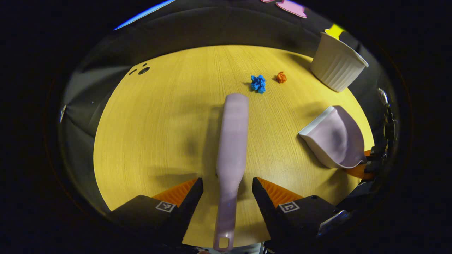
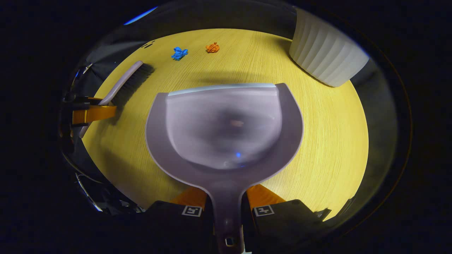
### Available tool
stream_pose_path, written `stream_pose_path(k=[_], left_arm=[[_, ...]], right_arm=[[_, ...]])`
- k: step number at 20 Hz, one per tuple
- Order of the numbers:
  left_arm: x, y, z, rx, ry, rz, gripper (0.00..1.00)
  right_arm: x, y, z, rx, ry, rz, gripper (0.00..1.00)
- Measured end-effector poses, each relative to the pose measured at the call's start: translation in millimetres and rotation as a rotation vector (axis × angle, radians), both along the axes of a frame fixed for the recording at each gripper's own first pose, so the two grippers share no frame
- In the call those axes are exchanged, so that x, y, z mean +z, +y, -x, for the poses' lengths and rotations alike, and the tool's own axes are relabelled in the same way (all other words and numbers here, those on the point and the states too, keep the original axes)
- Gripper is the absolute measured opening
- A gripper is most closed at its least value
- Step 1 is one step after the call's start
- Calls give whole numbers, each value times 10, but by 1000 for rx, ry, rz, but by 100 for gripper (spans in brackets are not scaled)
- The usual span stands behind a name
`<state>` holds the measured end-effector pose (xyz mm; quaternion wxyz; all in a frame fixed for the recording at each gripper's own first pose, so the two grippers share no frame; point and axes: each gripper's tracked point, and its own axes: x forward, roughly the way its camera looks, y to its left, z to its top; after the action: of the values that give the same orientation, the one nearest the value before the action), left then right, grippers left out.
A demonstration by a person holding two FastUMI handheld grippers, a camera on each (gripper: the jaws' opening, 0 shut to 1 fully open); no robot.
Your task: Pick up the small broom and dustpan from the desktop, sweep the trash into the dustpan with the broom, and then empty the trash into the garbage bin.
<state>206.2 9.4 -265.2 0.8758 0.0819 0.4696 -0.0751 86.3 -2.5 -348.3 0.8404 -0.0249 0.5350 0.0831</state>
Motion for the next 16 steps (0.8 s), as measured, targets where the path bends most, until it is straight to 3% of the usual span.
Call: stream_pose_path(k=[3,4,6,7,8,10,16], left_arm=[[-160,-108,32,-24,32,-19,70],[-206,-132,-10,-33,29,-19,68],[-178,-115,-15,-17,15,-13,52],[-171,-121,-40,10,3,10,37],[-149,-106,-44,17,-4,21,31],[-134,-101,-64,25,-14,46,28],[79,26,-296,0,-67,40,27]], right_arm=[[-2,3,-4,-2,-1,-8,38],[10,8,-10,-1,-3,-10,38],[-4,10,-11,4,-3,-14,38],[-1,10,-20,7,-2,-16,38],[-1,15,-11,11,-2,-19,38],[8,10,-11,19,-3,-28,42],[69,-72,-25,68,-17,-25,36]])
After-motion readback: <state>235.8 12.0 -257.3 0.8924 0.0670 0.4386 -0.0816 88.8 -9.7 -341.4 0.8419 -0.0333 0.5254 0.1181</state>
